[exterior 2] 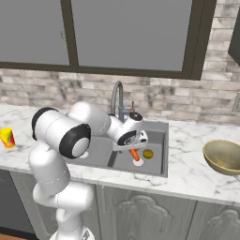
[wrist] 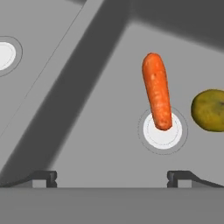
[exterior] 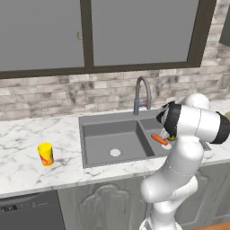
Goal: Remove the carrot and orange from the sink. Then move the bowl and cup from the counter to the sink for washing.
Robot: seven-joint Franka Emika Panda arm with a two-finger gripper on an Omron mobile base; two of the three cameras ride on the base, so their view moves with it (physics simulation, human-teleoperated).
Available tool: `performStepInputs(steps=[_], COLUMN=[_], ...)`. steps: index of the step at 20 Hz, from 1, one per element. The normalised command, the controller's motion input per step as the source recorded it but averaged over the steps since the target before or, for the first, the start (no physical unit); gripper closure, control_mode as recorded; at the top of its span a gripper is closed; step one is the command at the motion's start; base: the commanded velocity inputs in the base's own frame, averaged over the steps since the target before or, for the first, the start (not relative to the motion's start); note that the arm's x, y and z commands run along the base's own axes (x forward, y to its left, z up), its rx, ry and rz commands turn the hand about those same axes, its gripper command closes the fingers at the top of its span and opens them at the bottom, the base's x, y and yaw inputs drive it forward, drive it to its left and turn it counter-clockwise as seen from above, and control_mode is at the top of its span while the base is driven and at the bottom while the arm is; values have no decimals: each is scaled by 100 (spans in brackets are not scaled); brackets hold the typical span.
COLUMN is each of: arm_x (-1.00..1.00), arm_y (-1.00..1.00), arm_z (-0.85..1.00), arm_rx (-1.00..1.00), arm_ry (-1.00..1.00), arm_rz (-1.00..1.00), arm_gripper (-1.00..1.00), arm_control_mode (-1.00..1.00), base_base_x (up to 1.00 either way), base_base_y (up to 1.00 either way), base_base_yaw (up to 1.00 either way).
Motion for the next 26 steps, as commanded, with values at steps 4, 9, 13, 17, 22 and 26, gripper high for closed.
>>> performStepInputs(steps=[4,9,13,17,22,26], arm_x=[18,20,19,20,22,23], arm_y=[0,0,-1,0,-2,-1], arm_z=[-18,-17,-17,-17,-17,-14], arm_rx=[0,0,-1,-4,-5,-2], arm_ry=[-7,-7,-8,-5,-1,0], arm_rz=[0,0,0,-3,-4,-4], arm_gripper=[-100,-100,-100,-100,-100,-100], arm_control_mode=[-100,-100,-100,-100,-100,-100], base_base_x=[0,0,0,0,0,0], base_base_y=[0,0,0,0,0,0], base_base_yaw=[0,0,0,0,0,0])
